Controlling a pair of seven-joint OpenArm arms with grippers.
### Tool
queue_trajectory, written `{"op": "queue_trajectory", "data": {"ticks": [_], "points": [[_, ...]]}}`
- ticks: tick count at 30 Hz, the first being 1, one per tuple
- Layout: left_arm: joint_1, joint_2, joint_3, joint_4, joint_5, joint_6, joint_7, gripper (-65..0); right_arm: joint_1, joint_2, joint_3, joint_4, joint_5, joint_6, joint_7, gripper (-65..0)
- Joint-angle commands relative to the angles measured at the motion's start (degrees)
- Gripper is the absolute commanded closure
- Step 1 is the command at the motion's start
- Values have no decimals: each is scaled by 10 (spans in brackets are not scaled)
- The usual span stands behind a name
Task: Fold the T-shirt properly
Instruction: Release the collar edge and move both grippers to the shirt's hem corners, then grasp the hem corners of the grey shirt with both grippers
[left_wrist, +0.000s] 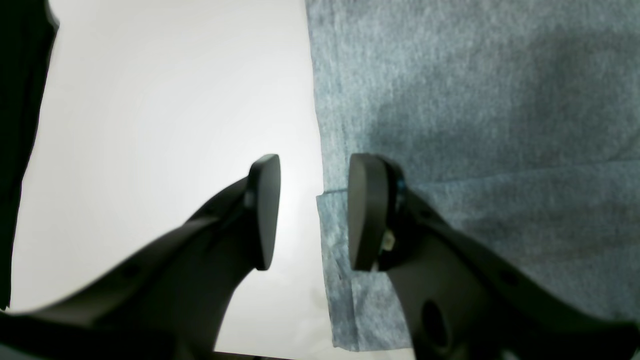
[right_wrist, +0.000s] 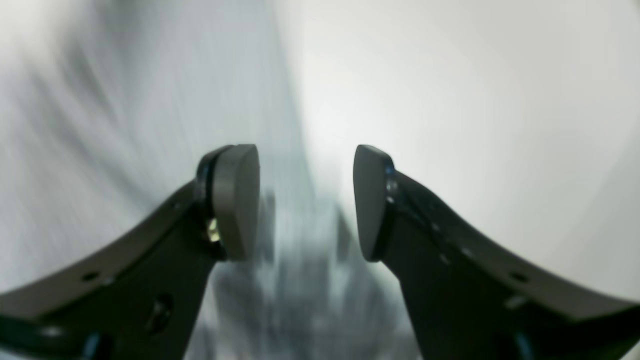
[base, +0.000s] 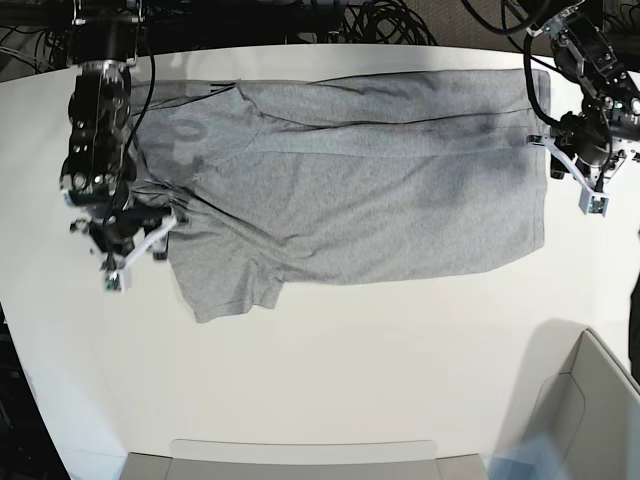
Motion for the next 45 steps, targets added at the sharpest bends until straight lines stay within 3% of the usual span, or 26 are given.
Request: {"op": "queue_trajectory", "data": {"ticks": [1,5,9,14,16,19,35,40,45], "points": [[-5,-9,-2,9,-4,-1,-4,-233,21,8,-1,4,-2,1,2,-301],[-5,-9,-2,9,-4,-1,-4,-233,133,18,-40,-110,0,7,2,-301],[-5,-9,-2,9,-4,-1,-3,-233,232,17,-51,-290,-3,69,17,-301],[-5,-9,-2,9,-4,-1,1,-233,257,17,-54,-420,-4,91,122,-301],[-5,-9,-2,9,-4,-1,1,-233,269,16,-67,-464,-3,99,129,-301],[-5,-8,-2,9,-4,-1,1,-233,275,6,-101,-501,0,141,148,-301],[-7,13,-2,9,-4,-1,-4,-233,273,-38,-108,-626,-5,146,209,-301],[-76,15,2,7,-4,-1,-5,-235,265,-43,-109,-626,-32,147,209,-301],[-173,4,74,-64,-3,0,-7,-272,264,-47,-109,-626,-56,147,205,-301]]}}
